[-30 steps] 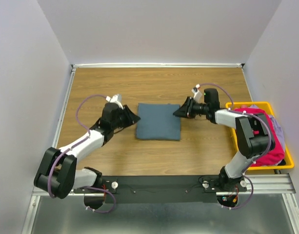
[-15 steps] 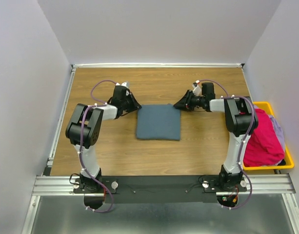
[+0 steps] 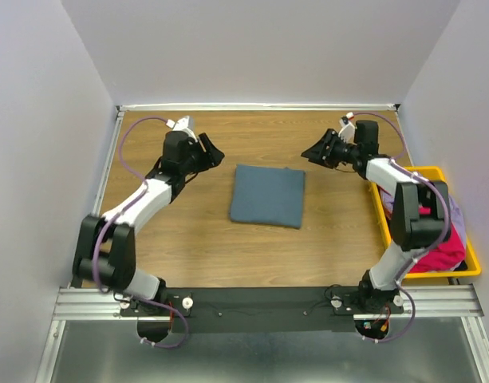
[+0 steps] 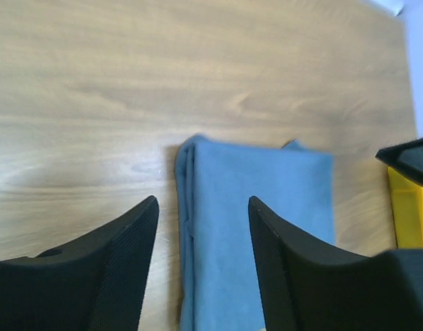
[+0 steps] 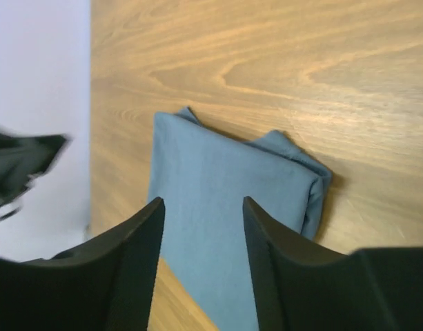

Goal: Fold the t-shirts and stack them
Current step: Fold the tshirt, then neatly place the folded tshirt to the corner

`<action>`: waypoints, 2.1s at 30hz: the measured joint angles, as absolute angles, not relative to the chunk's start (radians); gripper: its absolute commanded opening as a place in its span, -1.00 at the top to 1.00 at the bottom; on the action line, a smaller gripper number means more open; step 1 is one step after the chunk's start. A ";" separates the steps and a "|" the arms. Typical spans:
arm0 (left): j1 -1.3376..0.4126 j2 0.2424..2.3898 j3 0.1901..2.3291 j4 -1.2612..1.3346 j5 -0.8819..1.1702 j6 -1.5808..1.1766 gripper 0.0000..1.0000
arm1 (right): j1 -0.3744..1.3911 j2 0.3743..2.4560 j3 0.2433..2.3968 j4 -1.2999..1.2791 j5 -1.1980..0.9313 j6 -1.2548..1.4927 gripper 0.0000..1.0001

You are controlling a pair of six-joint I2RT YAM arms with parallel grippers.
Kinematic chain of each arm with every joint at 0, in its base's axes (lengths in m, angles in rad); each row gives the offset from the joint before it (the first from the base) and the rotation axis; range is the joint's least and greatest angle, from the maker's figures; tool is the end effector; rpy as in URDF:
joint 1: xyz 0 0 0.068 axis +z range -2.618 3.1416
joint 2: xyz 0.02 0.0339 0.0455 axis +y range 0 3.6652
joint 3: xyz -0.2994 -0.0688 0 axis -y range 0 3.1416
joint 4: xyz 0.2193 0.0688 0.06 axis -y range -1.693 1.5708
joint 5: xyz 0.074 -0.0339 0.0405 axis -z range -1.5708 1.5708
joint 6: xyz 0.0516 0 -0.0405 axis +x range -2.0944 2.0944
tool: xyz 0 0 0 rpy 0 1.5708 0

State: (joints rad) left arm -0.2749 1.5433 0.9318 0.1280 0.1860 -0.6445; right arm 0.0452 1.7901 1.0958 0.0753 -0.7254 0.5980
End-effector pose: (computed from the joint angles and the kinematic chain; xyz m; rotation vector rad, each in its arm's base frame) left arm 0.3210 -0.1004 0.2780 -0.2733 2.1155 -0.7491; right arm 0.3818 0.0515 0.2462 0.1863 2.2326 1.1498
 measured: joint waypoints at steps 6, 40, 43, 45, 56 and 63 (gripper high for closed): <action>-0.274 1.248 0.915 0.021 -0.002 -0.550 -0.91 | 0.110 1.615 1.047 -0.112 -0.499 0.536 -0.31; -1.222 1.856 1.245 -0.160 -0.206 0.031 -0.43 | 0.146 1.364 0.847 -0.593 0.041 0.602 -0.84; -1.222 1.924 1.307 -0.185 -0.207 0.060 -0.37 | 0.142 1.380 0.850 -0.601 0.035 0.601 -0.84; -1.220 1.951 1.334 -0.191 -0.208 0.073 -0.33 | 0.142 1.381 0.850 -0.610 0.031 0.601 -0.84; -1.214 2.037 1.377 -0.252 -0.280 0.133 -0.20 | 0.142 1.372 0.850 -0.623 0.013 0.601 -0.84; -1.178 2.025 1.346 -0.237 -0.314 0.142 0.24 | 0.142 1.367 0.850 -0.623 0.012 0.602 -0.84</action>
